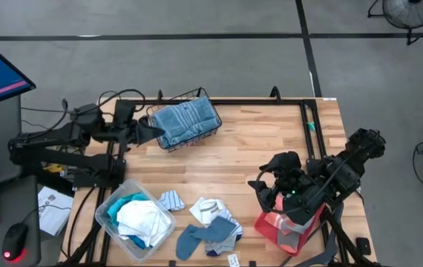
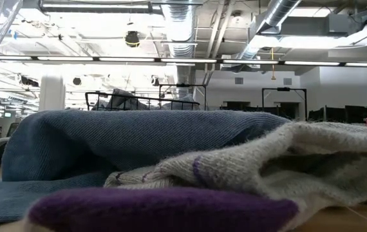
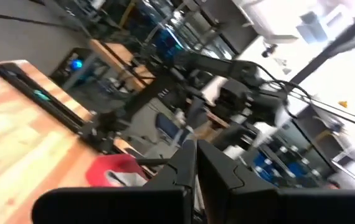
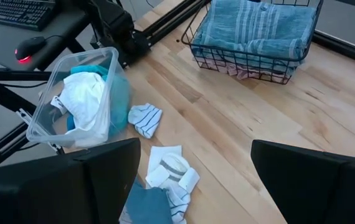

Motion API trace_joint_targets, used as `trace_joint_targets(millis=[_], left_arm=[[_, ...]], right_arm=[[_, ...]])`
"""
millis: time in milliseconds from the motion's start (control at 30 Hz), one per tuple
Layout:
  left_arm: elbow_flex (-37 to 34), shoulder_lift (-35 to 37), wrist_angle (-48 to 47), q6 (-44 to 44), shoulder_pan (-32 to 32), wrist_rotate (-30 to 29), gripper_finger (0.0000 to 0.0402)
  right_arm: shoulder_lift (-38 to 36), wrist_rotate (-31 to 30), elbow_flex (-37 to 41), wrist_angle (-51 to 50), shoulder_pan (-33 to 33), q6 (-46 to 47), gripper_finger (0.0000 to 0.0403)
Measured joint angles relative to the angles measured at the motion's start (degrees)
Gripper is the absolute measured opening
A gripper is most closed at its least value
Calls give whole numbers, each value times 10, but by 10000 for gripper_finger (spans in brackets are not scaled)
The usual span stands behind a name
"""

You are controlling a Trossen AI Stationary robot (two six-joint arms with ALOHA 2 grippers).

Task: Pick & Place Cloths
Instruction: Put the blue sock into the red bin

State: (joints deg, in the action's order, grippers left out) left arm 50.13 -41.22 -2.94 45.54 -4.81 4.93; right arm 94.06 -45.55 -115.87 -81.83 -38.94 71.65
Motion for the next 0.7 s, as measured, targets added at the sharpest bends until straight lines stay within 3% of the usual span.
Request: trace_joint_targets(millis=[500,700], left_arm=[[0,73,5,-2,86,8,1],[0,105,4,-11,100,43,1]], right_arm=[[31,-45,0,45,33,4,301],[107,14,1,47,44,-16,301]])
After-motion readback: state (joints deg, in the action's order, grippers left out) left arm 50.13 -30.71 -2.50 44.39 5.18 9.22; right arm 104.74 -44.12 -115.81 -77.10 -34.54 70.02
